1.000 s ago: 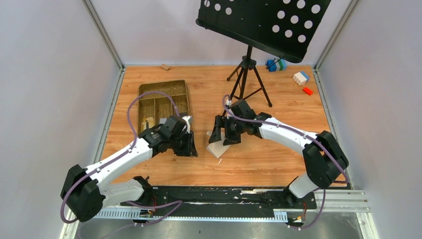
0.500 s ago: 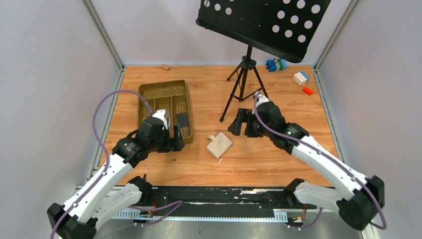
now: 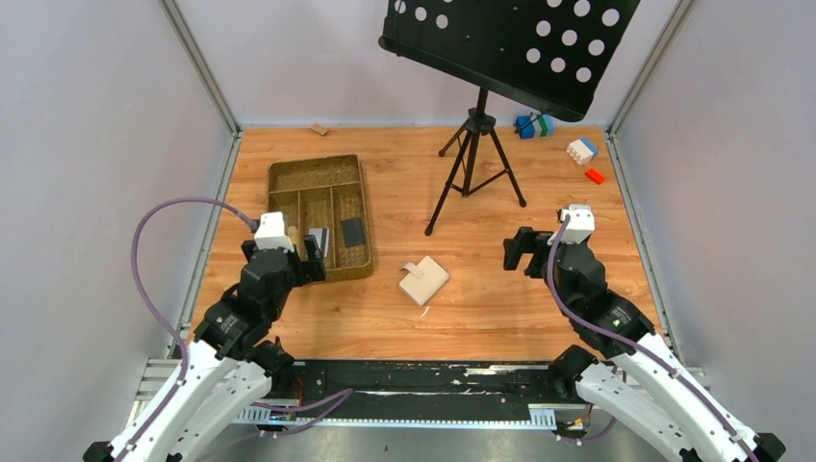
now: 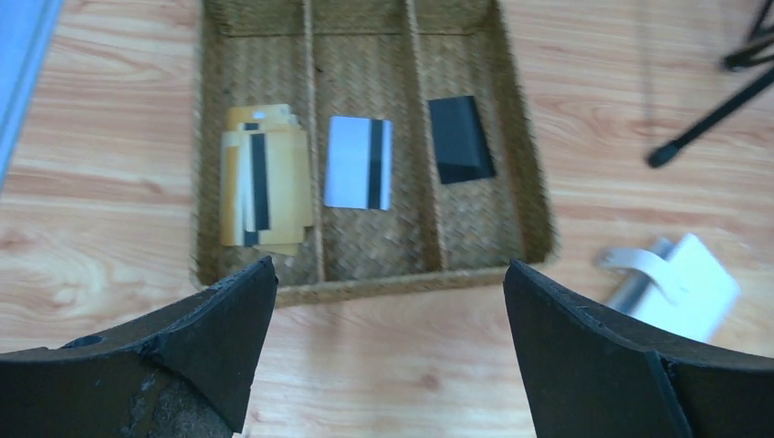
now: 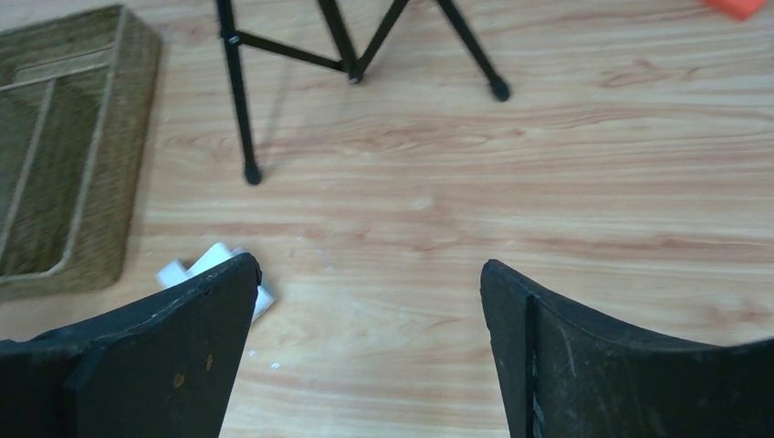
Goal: Take the credit cards out of the card holder
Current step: Reset both arms
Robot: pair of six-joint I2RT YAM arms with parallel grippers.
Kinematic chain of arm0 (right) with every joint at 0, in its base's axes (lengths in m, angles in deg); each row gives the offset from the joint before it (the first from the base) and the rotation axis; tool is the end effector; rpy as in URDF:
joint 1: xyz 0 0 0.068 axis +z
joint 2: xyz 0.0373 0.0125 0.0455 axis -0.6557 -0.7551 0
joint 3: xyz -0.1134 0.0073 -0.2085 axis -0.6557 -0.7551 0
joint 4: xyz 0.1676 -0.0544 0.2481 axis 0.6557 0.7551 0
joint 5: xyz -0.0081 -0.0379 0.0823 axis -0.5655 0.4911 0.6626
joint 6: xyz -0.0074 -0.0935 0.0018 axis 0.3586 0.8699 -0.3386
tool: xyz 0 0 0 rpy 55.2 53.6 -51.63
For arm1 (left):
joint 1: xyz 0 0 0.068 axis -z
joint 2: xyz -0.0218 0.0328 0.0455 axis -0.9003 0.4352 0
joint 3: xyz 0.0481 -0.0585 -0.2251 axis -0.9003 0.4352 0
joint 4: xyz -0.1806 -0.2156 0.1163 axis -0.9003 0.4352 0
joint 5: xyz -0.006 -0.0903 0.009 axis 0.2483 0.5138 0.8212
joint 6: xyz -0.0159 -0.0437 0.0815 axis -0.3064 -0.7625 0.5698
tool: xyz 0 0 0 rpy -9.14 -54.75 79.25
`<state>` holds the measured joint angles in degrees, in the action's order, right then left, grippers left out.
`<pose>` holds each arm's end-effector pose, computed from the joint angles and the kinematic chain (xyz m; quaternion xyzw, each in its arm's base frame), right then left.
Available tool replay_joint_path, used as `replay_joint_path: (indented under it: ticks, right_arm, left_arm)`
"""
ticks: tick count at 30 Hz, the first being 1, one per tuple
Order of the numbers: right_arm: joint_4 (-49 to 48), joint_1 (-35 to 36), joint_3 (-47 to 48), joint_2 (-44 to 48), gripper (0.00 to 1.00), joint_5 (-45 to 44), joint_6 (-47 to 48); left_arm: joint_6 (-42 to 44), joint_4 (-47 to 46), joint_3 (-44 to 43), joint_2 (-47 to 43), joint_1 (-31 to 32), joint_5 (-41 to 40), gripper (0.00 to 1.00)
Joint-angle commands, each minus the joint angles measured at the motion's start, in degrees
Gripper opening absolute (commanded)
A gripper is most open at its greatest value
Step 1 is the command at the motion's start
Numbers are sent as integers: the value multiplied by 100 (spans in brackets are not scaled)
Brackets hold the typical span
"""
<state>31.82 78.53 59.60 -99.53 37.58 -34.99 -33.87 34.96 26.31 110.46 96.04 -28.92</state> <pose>0.2213 0.1241 0.2639 0.0027 0.8234 0.1011 0.5583 0.2174 -0.0917 0.2568 -0.0691 0.8345 -0.0788 0.5409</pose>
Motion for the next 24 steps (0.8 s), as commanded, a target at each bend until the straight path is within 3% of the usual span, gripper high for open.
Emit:
replay_joint_path:
  ticks: [1,4,6,8,12,16,24]
  right_arm:
    - [-403,-343,-192,-136,92,-766,649]
    - [-813,-1305,-459,-385,92,-170,651]
    - [-1161,-2161,-614,-581,92,544,555]
    - [-1500,-2591,-749,-824,92,482,683]
    - [-2489,-2642,-1119,-1325,93,-113,1582]
    - [-3730,-2679,-1678,-1532,94,337,2202]
    - [-5441,-3055,-2192,-2507,95,824,2215]
  left_arm:
    - [820,-1169,503,228,-27,-1021,100]
    - [1179,-1580,647,802,-210,-1307,100]
    - [1214,-1848,710,1338,-648,-1082,100]
    - [1205,-2224,781,1716,-1116,-768,100]
    - [1407,-3101,1067,2216,-1586,-582,100]
    - [1690,-3735,1310,2691,-1834,-622,100]
    - [1844,-5430,2085,2890,-1959,-323,100]
